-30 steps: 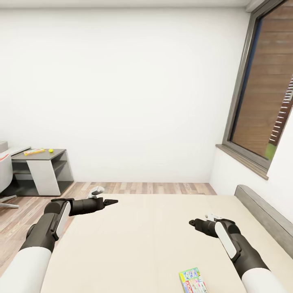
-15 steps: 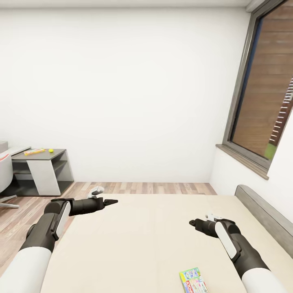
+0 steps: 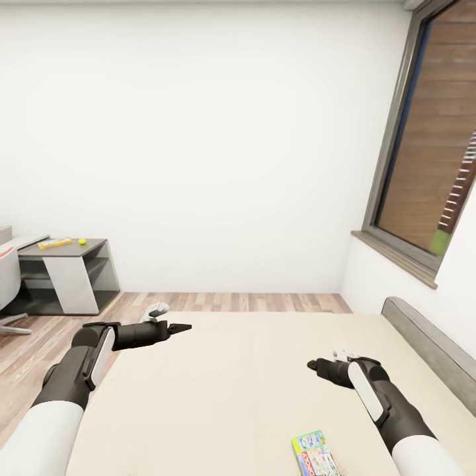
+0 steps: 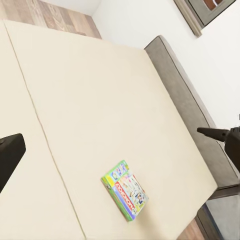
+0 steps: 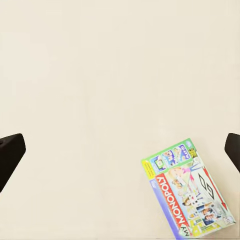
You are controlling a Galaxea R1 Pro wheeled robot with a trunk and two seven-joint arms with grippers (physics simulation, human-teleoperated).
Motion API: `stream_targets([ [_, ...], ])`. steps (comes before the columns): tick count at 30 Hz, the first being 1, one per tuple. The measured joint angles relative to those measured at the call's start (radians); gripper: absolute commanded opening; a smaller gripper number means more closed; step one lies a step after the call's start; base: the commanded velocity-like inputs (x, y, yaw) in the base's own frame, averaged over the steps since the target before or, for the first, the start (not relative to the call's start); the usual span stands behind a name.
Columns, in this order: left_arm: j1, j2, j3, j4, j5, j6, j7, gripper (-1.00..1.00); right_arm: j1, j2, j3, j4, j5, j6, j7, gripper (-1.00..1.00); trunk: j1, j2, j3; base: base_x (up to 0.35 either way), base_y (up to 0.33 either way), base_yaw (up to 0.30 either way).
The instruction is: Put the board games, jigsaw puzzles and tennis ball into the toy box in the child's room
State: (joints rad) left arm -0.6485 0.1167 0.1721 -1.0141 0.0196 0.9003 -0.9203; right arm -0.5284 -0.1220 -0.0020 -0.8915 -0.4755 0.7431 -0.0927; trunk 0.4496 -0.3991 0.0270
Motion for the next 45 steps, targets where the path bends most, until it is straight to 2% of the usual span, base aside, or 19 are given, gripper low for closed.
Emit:
stream_targets([
  [8,0.000,0.001,0.001,-0.001,0.008,0.000,-0.005,1.00,-0.005,-0.001,0.001,0.029,0.000,-0.001,0.000,1.00,0.000,0.000,-0.013,0.000,0.000,0.000],
  [12,0.000,0.021,0.001,-0.003,0.011,0.010,-0.054,1.00,-0.021,-0.003,0.003,0.059,0.000,-0.003,0.000,1.00,0.000,0.000,-0.020,0.000,0.000,0.000],
  [16,0.000,0.049,0.001,-0.004,0.011,0.016,-0.156,1.00,-0.034,-0.003,0.003,0.100,0.001,-0.008,-0.001,1.00,0.000,0.000,-0.026,0.000,0.000,0.000],
  [17,0.001,0.067,0.001,-0.004,0.010,0.017,-0.218,1.00,-0.040,-0.003,0.003,0.119,0.002,-0.018,0.000,1.00,0.000,0.000,-0.028,0.000,0.000,0.000],
  [25,0.006,0.150,0.002,-0.003,0.010,0.012,-0.449,1.00,-0.049,-0.004,0.005,0.157,0.002,-0.069,0.002,1.00,0.000,0.001,-0.040,0.000,0.000,0.000],
  [26,0.008,0.165,0.002,-0.003,0.011,0.010,-0.497,1.00,-0.050,-0.004,0.007,0.160,0.002,-0.074,0.003,1.00,0.000,0.001,-0.042,0.000,0.000,0.000],
  [32,0.014,0.188,0.003,-0.003,0.012,0.007,-0.612,1.00,-0.051,-0.006,0.010,0.164,0.001,-0.084,0.003,1.00,0.000,0.002,-0.051,0.000,0.000,0.000],
  [36,0.015,0.192,0.003,-0.002,0.010,0.007,-0.636,1.00,-0.051,-0.006,0.010,0.164,0.001,-0.093,0.005,1.00,0.000,0.002,-0.057,0.000,0.000,0.000],
  [45,0.016,0.194,0.003,0.003,0.008,0.006,-0.646,1.00,-0.051,-0.004,0.020,0.165,0.005,-0.103,0.006,1.00,0.000,0.002,-0.072,0.000,0.000,0.000],
])
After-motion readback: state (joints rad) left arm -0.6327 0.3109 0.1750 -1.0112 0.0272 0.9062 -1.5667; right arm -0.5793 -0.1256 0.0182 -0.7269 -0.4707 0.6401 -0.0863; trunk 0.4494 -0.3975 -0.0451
